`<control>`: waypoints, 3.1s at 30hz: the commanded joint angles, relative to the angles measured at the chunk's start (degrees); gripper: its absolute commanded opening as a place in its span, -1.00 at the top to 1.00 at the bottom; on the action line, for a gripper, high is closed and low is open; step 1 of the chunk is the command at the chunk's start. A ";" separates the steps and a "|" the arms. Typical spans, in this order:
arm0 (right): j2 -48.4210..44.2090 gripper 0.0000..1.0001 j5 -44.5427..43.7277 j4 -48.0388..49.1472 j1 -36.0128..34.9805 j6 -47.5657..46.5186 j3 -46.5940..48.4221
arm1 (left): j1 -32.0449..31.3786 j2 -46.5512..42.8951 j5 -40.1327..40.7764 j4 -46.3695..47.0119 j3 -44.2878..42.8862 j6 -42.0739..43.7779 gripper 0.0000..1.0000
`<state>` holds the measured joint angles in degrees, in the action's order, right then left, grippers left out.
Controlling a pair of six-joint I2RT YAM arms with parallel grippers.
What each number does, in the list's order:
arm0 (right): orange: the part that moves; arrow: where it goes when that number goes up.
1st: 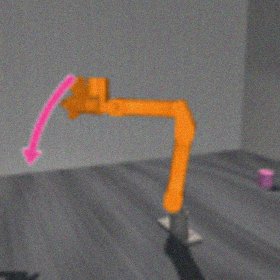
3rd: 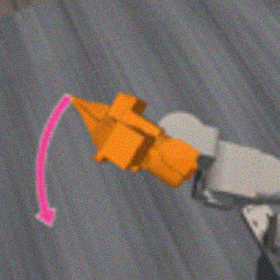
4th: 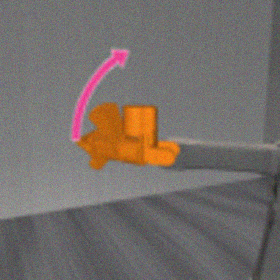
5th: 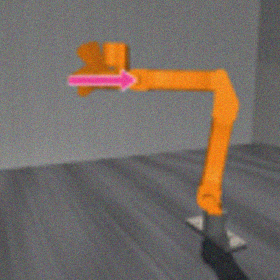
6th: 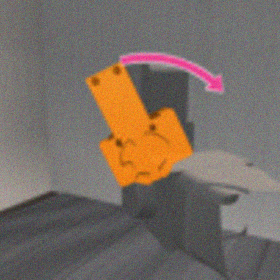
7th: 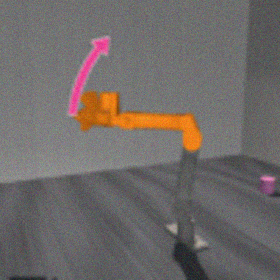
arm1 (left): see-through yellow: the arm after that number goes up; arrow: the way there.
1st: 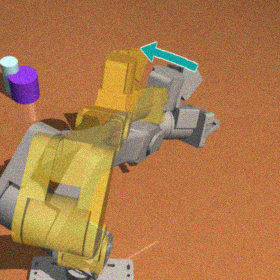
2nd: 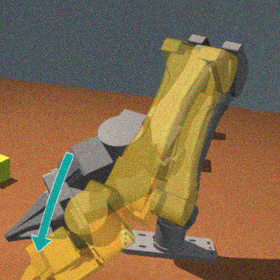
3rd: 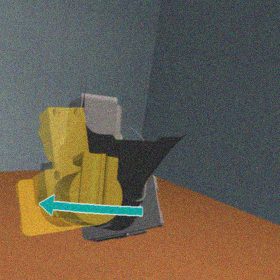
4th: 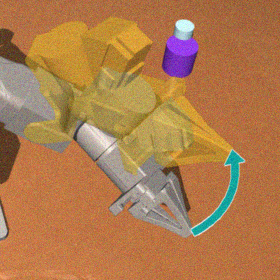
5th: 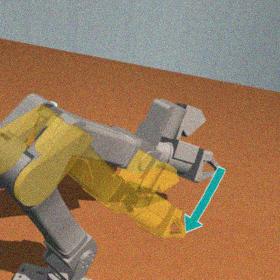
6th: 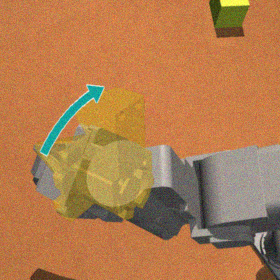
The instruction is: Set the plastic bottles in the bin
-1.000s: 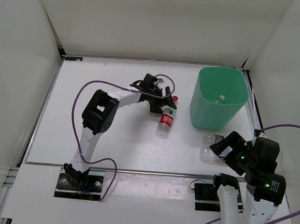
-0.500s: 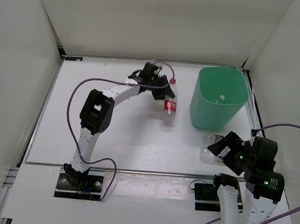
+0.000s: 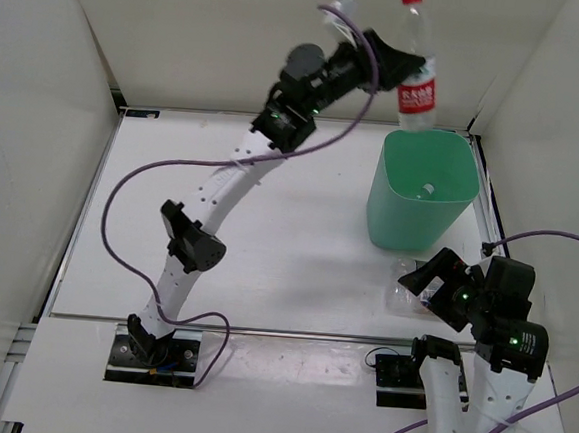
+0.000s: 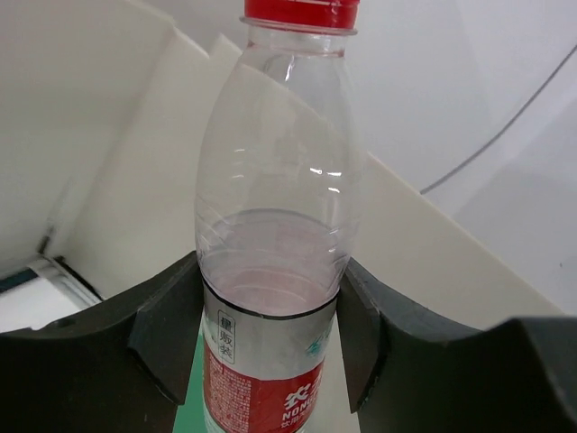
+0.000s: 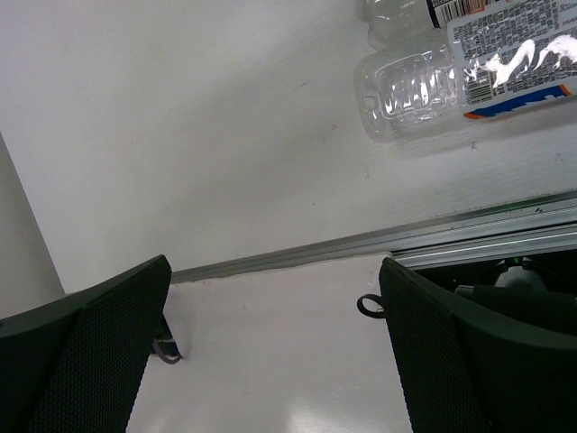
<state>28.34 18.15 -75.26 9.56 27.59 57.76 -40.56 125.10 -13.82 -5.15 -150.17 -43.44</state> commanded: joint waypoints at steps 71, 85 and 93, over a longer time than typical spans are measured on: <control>31.53 -0.19 -13.85 16.67 3.80 41.22 -24.10 | 3.82 -69.03 30.08 -22.89 89.00 16.55 -1.00; 12.87 0.53 -8.84 -8.50 3.80 40.08 14.11 | 4.34 -64.63 27.54 -22.89 85.83 16.55 -1.00; 26.05 0.55 -8.40 5.63 3.80 32.27 32.76 | 4.34 -64.63 25.87 -22.89 88.03 13.91 -1.00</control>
<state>49.58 9.02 -75.44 13.13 65.08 87.64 -36.49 60.93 14.06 -27.92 -62.35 -28.60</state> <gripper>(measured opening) 0.697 0.998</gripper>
